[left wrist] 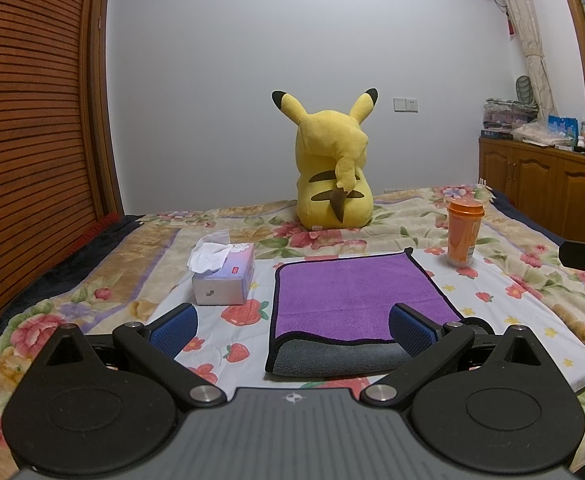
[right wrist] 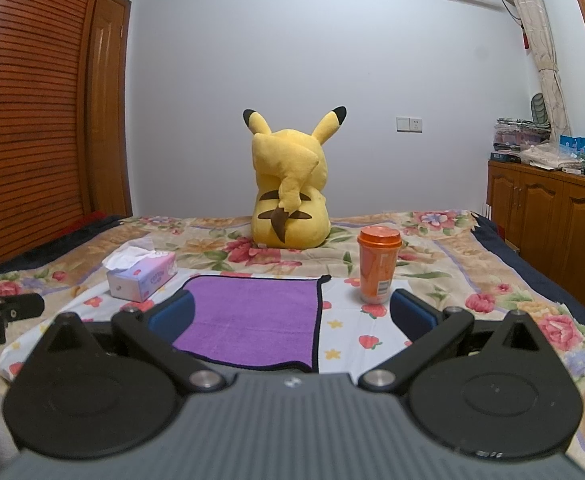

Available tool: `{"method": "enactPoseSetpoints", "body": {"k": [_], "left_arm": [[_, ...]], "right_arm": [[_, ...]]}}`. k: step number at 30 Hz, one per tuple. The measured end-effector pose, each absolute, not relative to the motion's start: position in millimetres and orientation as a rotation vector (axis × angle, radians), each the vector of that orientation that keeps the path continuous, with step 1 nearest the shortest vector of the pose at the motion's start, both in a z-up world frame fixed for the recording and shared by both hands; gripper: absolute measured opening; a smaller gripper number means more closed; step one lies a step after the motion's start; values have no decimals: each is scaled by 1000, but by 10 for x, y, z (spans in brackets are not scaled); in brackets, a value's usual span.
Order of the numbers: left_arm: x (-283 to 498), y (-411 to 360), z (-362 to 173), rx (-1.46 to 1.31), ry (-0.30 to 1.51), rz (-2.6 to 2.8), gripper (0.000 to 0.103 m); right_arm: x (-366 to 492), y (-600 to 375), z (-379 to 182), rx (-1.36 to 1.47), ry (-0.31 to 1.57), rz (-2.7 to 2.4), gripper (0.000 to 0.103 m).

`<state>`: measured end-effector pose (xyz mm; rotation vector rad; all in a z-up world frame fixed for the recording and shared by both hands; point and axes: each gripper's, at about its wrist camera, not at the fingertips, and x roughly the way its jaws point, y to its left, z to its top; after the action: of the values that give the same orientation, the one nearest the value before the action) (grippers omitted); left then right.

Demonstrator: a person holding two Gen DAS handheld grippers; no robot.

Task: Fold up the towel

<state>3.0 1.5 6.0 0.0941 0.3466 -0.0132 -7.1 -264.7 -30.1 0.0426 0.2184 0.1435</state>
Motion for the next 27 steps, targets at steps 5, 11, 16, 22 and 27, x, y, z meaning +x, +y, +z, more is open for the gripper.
{"method": "enactPoseSetpoints", "body": {"k": [5,11,16,22,27], "left_arm": [[49,31,28,94,365,-19,103],[86,14,-112,99,404,-17,103],[152,-17,-142,103,433,-27,103],[284,-37,-199,99,469,-42,103],[385,-23,-230,99,487,-50,103]], "right_arm": [[-68,-2614,-321,39,222,145,103],[-33,-2612,-342,32,239,145,103],[12,-2596,-351,28,257,149,103],[94,-2558,-382,25,288,153,103],[187,-2488,-421,12,309,158,103]]}}
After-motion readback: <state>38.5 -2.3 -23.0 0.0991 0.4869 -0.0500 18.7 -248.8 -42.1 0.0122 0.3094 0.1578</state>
